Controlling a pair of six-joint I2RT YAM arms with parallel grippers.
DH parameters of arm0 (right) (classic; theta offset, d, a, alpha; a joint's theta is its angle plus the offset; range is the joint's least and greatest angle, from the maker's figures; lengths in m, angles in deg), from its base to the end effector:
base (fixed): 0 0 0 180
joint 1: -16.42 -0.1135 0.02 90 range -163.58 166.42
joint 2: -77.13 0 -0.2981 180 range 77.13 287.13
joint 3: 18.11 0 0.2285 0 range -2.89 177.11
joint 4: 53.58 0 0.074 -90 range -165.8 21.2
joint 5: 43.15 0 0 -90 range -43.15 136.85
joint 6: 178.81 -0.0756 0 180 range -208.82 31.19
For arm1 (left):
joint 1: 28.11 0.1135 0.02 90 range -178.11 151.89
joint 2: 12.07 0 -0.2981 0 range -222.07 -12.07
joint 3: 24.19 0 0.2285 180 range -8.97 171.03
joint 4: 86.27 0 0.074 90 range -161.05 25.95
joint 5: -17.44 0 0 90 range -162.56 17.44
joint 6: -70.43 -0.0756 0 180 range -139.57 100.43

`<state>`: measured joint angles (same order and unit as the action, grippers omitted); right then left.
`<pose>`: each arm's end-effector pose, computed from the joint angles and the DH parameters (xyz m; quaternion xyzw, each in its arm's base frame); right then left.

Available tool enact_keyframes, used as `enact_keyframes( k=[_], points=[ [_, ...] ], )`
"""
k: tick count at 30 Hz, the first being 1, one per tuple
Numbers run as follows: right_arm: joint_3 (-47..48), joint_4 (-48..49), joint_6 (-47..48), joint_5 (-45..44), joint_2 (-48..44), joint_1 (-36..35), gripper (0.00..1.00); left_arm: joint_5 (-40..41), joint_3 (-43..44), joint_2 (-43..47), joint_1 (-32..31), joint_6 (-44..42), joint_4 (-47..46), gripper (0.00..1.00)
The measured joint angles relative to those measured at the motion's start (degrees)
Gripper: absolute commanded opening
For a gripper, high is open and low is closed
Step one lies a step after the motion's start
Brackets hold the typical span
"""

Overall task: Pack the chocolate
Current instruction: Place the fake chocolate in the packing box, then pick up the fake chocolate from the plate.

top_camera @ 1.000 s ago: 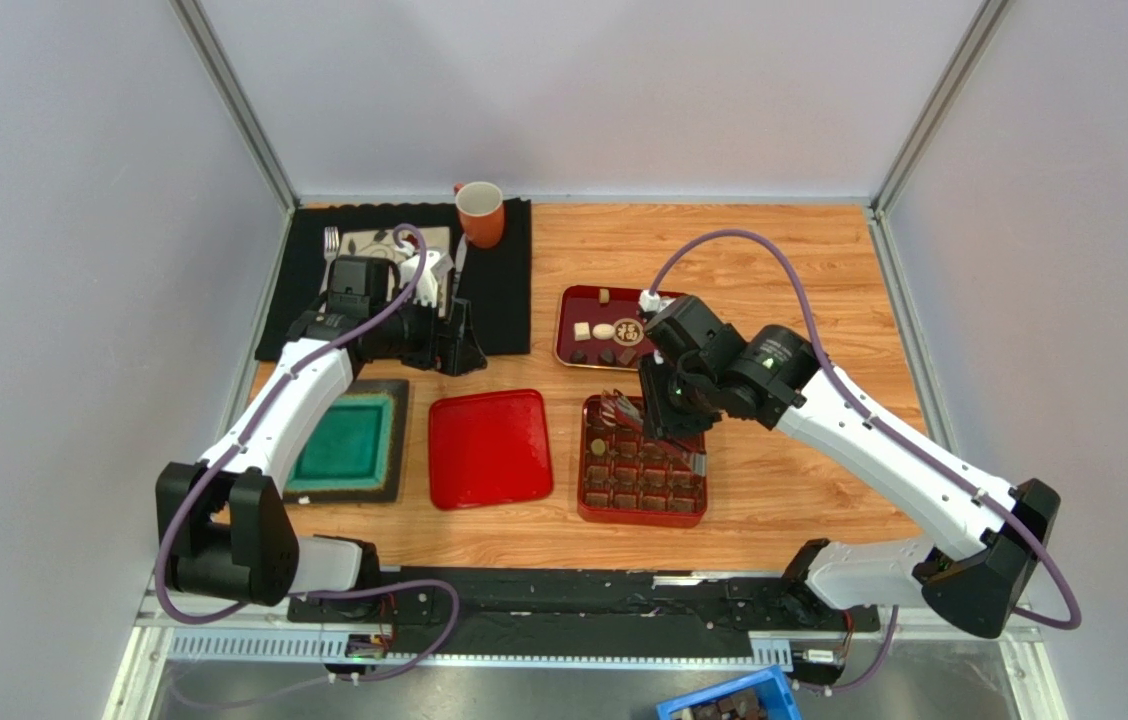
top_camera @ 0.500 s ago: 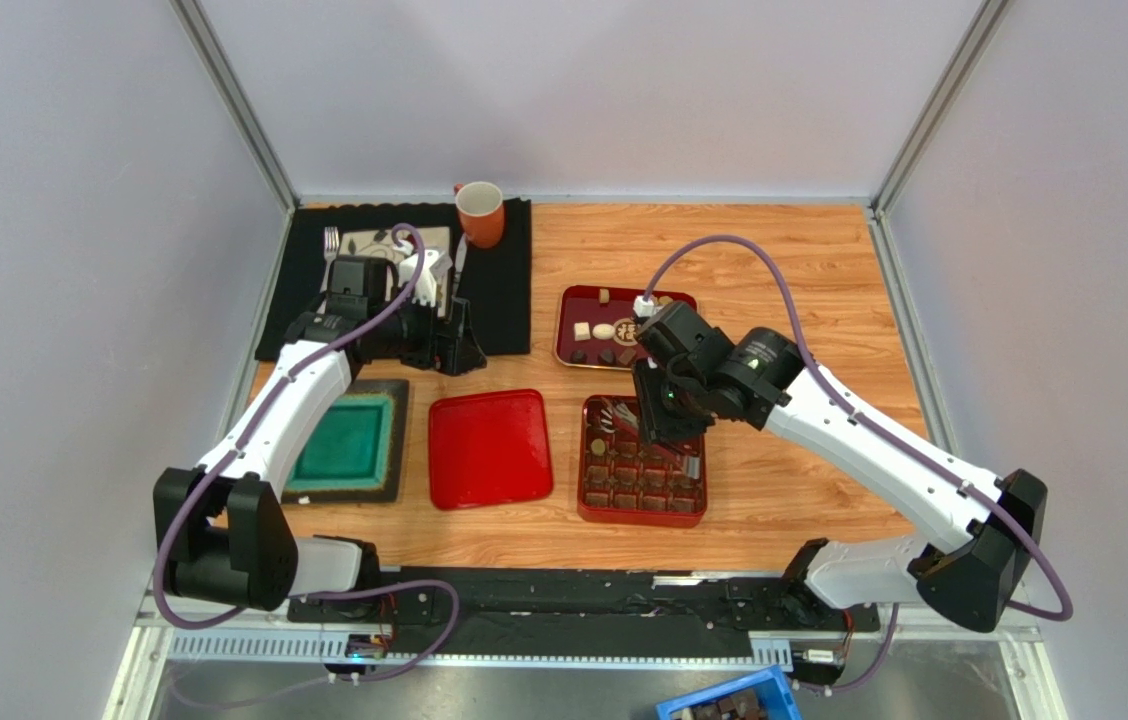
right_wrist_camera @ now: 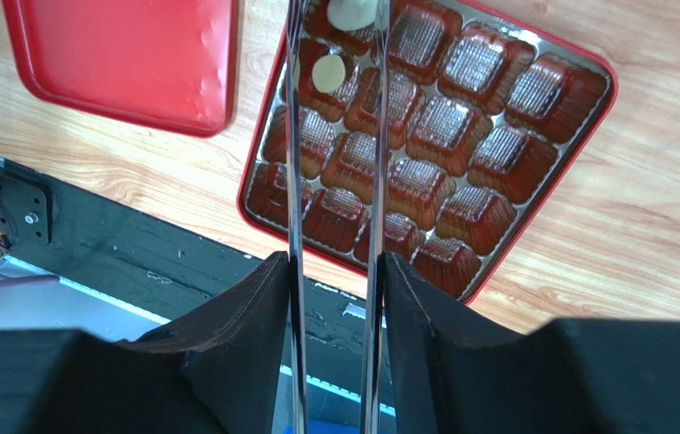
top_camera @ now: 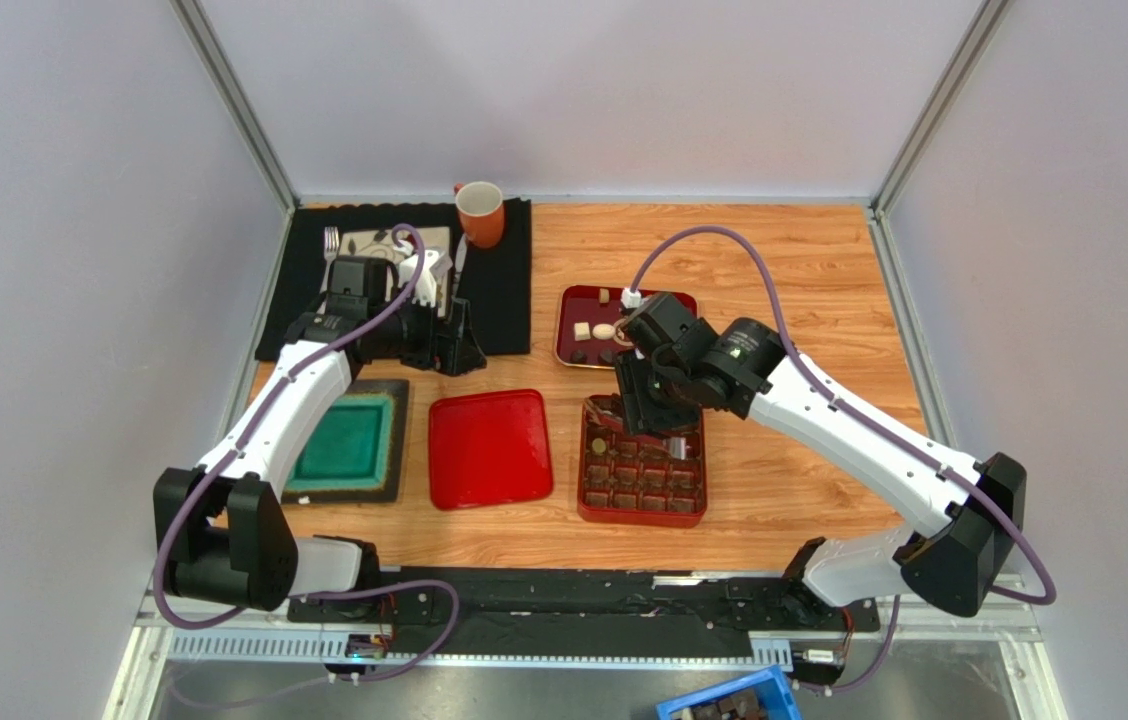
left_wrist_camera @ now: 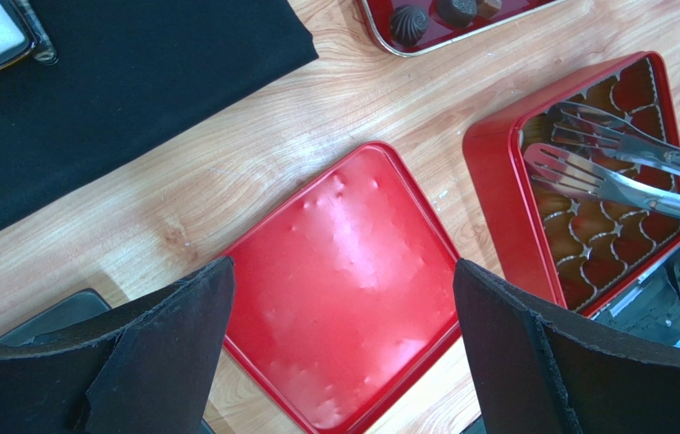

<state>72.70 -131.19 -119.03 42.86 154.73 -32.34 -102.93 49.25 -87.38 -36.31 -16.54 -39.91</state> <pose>0.1641 0.1793 0.3221 -0.1494 0.9631 0.1146 0.1925 0.2574 -0.0757 0.2906 0.1340 0.8965 -0.2772 0.3185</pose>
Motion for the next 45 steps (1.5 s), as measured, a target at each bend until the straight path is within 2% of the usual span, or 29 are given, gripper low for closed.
enact_keyframes(
  k=[13, 29, 37, 45],
  points=[
    [9.3, -1.6, 3.2, -4.1, 1.8, 0.9, 0.44, 0.0, 0.0, 0.1, 0.0, 0.0, 0.0, 0.99],
    [21.9, 5.6, 11.7, -3.0, 22.5, 15.0, 0.43, -0.2, 0.0, 0.4, 0.0, 0.0, 0.0, 0.99],
    [25.8, 10.1, 12.5, -2.0, 31.0, 17.6, 0.41, -0.2, 0.0, 0.4, 0.0, -0.2, 0.0, 0.99],
    [27.1, 12.5, 12.5, -1.5, 34.5, 17.8, 0.40, -0.2, 0.0, 0.4, 0.1, -0.5, 0.0, 0.99]
  ],
)
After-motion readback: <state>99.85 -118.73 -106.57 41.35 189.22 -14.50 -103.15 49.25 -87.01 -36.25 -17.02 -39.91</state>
